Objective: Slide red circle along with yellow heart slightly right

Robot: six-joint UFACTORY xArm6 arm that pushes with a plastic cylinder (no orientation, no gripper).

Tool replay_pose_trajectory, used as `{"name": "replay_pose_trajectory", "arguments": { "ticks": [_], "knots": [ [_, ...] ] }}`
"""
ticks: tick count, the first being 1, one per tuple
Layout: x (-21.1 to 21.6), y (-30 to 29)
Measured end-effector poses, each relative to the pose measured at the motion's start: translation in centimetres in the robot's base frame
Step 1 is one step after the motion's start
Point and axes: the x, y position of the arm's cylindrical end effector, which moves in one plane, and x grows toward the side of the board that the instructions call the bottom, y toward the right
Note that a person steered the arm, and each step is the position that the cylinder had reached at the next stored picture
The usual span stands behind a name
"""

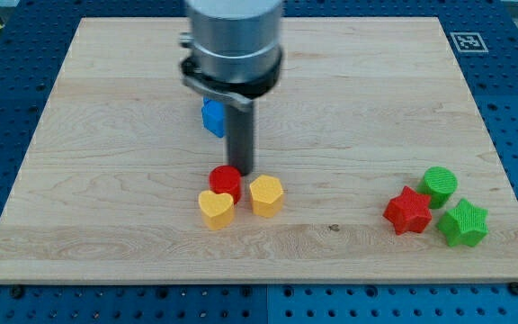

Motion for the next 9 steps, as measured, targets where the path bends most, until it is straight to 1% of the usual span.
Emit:
{"name": "replay_pose_trajectory", "arguments": {
  "ticks": [1,2,3,5,6,9],
  "knots": [
    [-0.3,-3.1],
    [1.0,-6.7],
    [1.1,-6.8],
    [6.0,-6.0],
    [6.0,-5.6],
    [4.6,1.6]
  ]
}}
